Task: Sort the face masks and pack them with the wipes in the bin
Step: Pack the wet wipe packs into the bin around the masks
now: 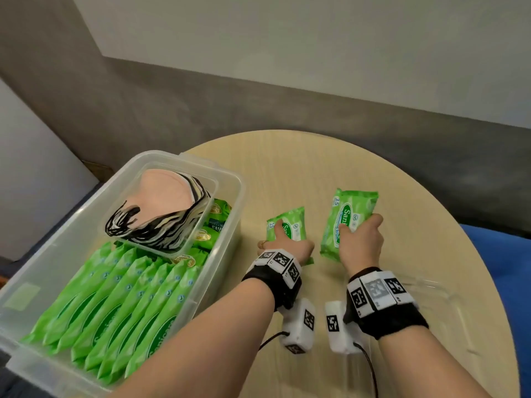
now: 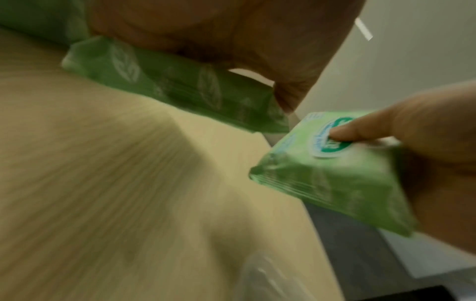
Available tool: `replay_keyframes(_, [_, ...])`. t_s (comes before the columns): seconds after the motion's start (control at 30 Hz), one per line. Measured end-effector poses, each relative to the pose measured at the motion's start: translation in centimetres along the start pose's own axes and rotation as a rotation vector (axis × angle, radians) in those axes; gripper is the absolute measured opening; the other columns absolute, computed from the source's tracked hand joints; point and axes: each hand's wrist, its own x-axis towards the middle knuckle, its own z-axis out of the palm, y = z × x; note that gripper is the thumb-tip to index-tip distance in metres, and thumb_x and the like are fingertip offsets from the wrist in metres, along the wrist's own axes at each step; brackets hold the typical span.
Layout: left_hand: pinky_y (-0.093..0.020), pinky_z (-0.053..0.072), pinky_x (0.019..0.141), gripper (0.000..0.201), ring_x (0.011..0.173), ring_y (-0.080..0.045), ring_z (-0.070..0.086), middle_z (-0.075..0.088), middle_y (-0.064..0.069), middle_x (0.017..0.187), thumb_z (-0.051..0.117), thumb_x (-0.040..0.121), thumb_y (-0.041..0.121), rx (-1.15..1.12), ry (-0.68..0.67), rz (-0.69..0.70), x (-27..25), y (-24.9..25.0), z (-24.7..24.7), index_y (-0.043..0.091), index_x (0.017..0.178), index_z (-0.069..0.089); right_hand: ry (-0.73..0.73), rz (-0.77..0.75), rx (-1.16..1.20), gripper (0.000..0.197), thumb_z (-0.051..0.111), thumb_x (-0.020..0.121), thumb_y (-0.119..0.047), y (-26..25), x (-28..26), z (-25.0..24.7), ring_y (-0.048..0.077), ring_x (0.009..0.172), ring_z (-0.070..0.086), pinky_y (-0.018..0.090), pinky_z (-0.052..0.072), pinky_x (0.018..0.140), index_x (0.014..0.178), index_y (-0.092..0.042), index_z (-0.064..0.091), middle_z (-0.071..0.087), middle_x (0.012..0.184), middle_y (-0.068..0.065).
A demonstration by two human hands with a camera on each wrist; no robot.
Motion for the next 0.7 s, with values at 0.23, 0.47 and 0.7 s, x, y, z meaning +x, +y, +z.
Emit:
replay_keyframes(0.23, [-0.041, 0.047, 0.096, 0.111, 0.112, -0.034, 0.05, 0.043, -0.017, 0.128, 0.056, 0.041, 0.039, -0.265, -0.225, 0.26, -8.9, -0.2, -3.9, 0.046, 0.142, 0.009, 0.172, 0.039, 0.237, 0.049, 0.055, 0.087, -0.005, -3.3, -4.2, -6.1, 0.039, 0.112, 0.05, 0.039, 0.039, 0.09, 0.128, 0.001, 0.028, 0.051, 0.124, 0.025])
replay_keyframes(0.47, [-0.021, 0.047, 0.057, 0.098, 0.081, -0.015, 0.06, 0.058, -0.001, 0.107, 0.065, 0.053, 0.034, -0.514, -0.255, 0.491, -15.2, -5.7, -14.9, 0.035, 0.142, 0.022, 0.064, -0.062, 0.381, 0.063, 0.05, 0.087, -0.003, -7.4, -10.2, -5.8, 0.032, 0.111, 0.051, 0.038, 0.04, 0.092, 0.14, -0.007, 0.017, 0.05, 0.114, 0.011])
replay_keyframes(0.7, [-0.027, 0.047, 0.046, 0.097, 0.072, -0.02, 0.059, 0.054, -0.005, 0.1, 0.066, 0.051, 0.021, -0.486, 0.028, 0.473, -14.2, -13.1, -26.7, 0.025, 0.137, 0.022, -0.122, -0.235, 0.175, 0.078, 0.046, 0.093, -0.006, -12.7, -16.9, -0.4, 0.014, 0.064, 0.048, 0.021, 0.033, 0.05, 0.147, -0.036, -0.002, 0.049, 0.086, 0.0])
